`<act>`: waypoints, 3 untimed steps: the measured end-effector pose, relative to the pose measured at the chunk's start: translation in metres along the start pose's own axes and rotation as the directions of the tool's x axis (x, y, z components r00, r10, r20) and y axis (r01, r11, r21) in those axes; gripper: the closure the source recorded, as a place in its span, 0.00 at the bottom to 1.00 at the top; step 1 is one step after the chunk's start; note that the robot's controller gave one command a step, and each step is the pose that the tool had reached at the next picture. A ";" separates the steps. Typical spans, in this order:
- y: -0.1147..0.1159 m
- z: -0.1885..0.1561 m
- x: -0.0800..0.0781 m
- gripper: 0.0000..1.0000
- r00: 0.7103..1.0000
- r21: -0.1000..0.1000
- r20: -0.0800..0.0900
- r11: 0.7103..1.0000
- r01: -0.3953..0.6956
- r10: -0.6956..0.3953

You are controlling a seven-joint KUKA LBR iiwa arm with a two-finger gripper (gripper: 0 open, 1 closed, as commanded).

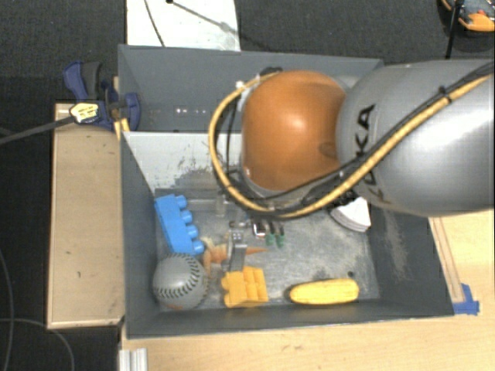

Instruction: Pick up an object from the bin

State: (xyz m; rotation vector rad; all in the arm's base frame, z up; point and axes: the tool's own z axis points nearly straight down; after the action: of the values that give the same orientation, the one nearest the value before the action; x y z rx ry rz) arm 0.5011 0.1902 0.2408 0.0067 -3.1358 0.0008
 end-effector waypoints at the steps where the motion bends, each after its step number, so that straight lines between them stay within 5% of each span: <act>1: -0.001 -0.005 -0.002 0.00 1.000 -0.002 0.008 1.000 -0.007 0.007; 3: -0.037 0.142 -0.020 0.00 0.998 -0.002 0.012 0.998 0.060 -0.060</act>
Offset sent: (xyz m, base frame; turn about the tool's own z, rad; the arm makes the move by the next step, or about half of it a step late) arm 0.0281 -0.0469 -0.1708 -0.1929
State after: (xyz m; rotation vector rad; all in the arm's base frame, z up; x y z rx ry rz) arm 0.5206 0.1536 0.0989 0.1015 -3.1463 -0.0038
